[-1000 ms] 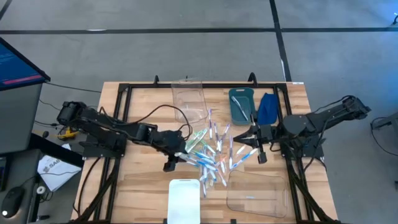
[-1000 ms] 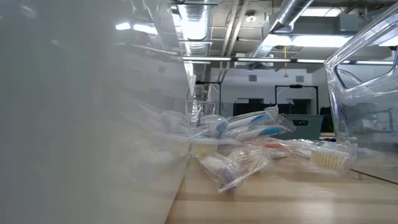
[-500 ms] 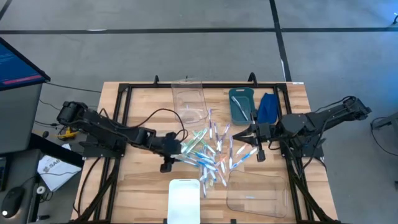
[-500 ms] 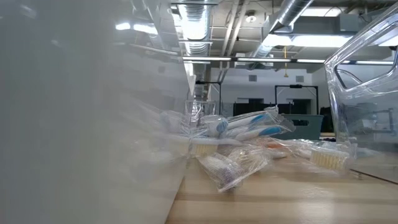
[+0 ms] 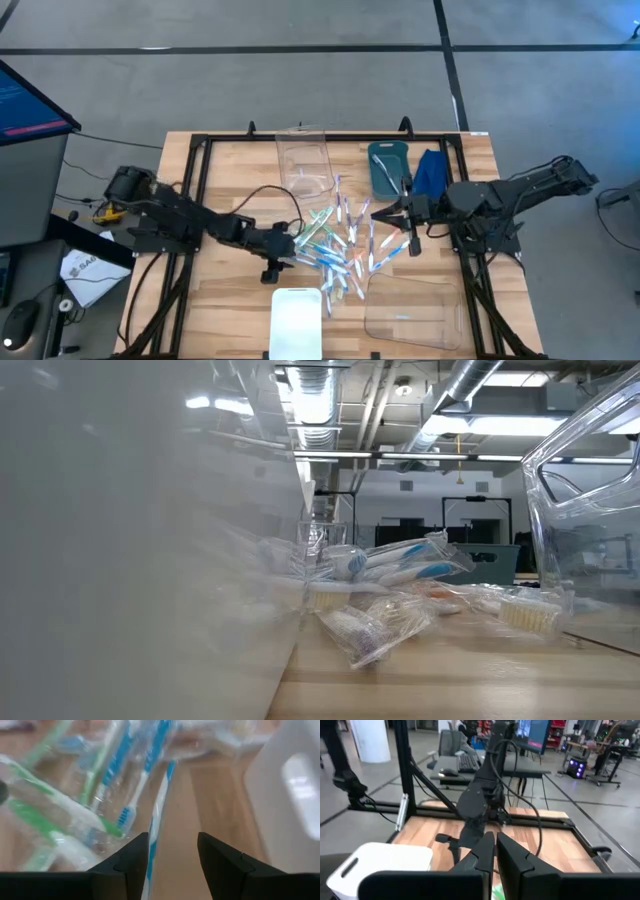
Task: Pick & Place Toothbrushes
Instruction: Put the blue toothbrush into the white bin
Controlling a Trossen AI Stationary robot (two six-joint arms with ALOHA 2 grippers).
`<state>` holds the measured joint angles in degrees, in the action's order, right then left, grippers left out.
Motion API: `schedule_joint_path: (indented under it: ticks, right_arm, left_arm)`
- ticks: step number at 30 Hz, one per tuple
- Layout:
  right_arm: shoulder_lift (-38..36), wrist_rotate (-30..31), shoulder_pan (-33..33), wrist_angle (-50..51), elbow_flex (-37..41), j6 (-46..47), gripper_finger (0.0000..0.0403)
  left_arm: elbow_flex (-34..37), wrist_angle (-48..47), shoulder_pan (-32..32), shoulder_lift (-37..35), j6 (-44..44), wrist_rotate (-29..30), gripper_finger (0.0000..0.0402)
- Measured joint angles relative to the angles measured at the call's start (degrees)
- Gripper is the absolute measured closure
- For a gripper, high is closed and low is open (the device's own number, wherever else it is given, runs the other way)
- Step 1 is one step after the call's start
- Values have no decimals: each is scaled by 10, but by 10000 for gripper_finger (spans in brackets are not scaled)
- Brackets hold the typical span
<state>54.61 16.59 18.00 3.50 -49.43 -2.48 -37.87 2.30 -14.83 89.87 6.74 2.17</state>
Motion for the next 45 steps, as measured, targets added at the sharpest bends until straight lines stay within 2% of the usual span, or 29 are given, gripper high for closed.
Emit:
schedule_joint_path:
  ticks: [5,13,17,22,25,29,38,42,45]
  right_arm:
    - [11,0,-18,1,0,10,388]
    - [10,0,-29,3,0,10,385]
    - [10,0,-28,4,0,10,386]
    - [10,0,-28,4,0,10,388]
    - [10,0,-28,4,0,10,386]
    - [10,0,-29,5,0,10,386]
    - [10,0,-29,7,0,10,385]
    - [10,0,-28,7,0,10,386]
    - [10,0,-28,10,0,21,389]
  left_arm:
    - [-7,7,3,53,-8,27,238]
    - [-7,6,3,58,-5,40,243]
    - [-7,5,3,58,6,41,285]
    - [-7,5,8,58,26,43,377]
    - [-6,-5,13,49,45,40,386]
    - [-7,-19,22,2,74,41,385]
    - [-7,-79,23,-184,171,50,393]
    - [-7,-69,7,-246,284,53,393]
    - [-7,-31,-31,-264,398,55,393]
